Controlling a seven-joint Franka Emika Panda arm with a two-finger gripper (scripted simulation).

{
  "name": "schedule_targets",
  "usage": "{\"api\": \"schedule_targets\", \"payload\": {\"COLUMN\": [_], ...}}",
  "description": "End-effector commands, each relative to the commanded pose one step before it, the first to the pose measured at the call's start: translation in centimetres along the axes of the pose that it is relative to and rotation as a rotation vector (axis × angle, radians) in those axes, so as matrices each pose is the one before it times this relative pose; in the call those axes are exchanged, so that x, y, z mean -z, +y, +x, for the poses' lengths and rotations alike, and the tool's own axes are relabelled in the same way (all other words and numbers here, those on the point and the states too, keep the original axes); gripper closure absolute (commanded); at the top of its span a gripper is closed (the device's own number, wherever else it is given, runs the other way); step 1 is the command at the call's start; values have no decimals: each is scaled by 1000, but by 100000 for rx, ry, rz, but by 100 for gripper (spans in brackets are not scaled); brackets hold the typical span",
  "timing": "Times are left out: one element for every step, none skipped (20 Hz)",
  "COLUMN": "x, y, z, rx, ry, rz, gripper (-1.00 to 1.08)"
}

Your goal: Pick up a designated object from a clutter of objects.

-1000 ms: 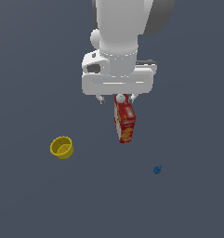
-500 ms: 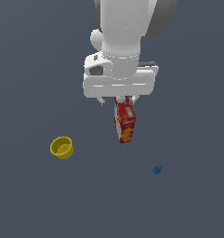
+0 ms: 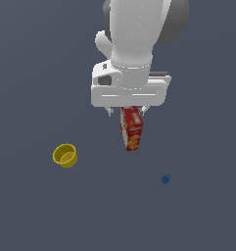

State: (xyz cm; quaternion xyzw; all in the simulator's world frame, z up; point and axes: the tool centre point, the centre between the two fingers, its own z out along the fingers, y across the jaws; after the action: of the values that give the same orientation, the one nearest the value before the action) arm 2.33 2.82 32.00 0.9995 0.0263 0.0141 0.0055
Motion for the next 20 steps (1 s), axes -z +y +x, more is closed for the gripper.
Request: {"api": "schedule_targets", "payload": {"x": [-549,-266,-293,-321,-350,-382,-414,-448,-484,-520,-537,-548,-559,-570,-580,-591,-601,-611,-621,-631], "y": [-502,-249,-277,-306,-336,-367,-402,-436,-473,-508,-526,-538,-547,-557,-564,-572,-578,-583,-588,-591], "z": [629,304,323,340,356,370,381,389,395,396,380,358,336,313,291,267,243,219,195,170], "rx": [-2168,-1084,-1176,-1266,-1360,-1455,-1548,-1645,-1739,-1831,-1853,-1853,-1856,-1855,-1857,-1857,-1857,-1859,-1859,-1860], "ry": [-125,-40,-45,-49,-54,-58,-63,-68,-73,-78,-80,-81,-82,-82,-83,-83,-84,-84,-84,-84], "rz": [78,35,38,39,40,41,42,42,42,41,38,35,31,28,25,21,18,14,11,7], "gripper": [-92,-92,-92,-92,-92,-92,-92,-92,-92,-92,-92,-92,-92,-92,-92,-92,-92,-92,-92,-92]}}
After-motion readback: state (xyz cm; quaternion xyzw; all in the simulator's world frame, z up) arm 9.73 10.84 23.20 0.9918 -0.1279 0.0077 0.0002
